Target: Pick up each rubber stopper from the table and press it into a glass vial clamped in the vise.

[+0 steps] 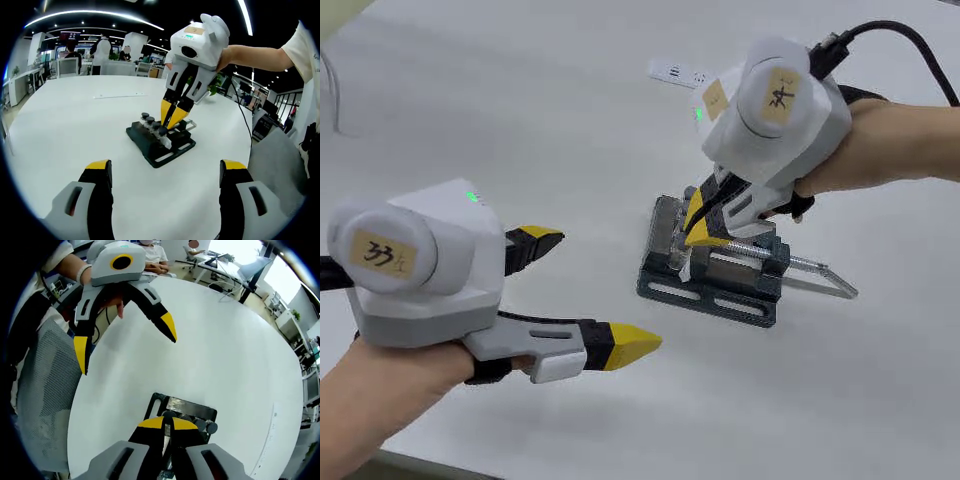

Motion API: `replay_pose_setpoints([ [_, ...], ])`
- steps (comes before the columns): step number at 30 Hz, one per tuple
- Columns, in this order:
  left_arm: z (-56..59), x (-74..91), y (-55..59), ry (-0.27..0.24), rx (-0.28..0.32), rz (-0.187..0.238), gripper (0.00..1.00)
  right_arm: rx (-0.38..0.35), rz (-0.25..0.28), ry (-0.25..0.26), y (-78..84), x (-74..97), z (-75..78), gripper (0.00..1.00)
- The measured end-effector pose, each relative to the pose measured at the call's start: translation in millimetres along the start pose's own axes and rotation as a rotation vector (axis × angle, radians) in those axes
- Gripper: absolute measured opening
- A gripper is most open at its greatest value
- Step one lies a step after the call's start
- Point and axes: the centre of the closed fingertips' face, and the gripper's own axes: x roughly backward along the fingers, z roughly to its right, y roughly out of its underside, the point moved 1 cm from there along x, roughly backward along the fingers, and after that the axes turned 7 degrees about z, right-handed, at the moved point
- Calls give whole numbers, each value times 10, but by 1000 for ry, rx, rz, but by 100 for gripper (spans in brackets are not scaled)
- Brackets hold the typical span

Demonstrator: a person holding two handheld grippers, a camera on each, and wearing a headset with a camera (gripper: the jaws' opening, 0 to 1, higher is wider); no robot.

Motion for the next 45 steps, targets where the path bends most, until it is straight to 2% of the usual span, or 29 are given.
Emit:
replay_pose_setpoints([
  [9,-7,3,13,1,4,-1,88,-6,-13,10,16,-16,20,0],
  [18,4,-6,25,6,7,-4,88,-25,-28,-9,9,-16,15,0],
  [22,0,-10,29,9,8,-5,88,-133,-43,-49,6,-19,38,0],
  [25,-6,-10,34,10,8,-6,87,-160,-55,-62,-3,-14,34,0],
  [31,-15,-18,58,10,13,-11,87,-109,-107,-41,-6,-26,-5,0],
  [37,-9,-49,56,13,20,-9,87,-61,-119,-38,-2,-28,-22,0],
  [41,-12,-68,85,15,24,-15,87,-95,-131,-39,8,-26,-17,0],
  [45,-16,-91,86,16,32,-14,87,-117,-118,-36,42,-16,-14,0],
])
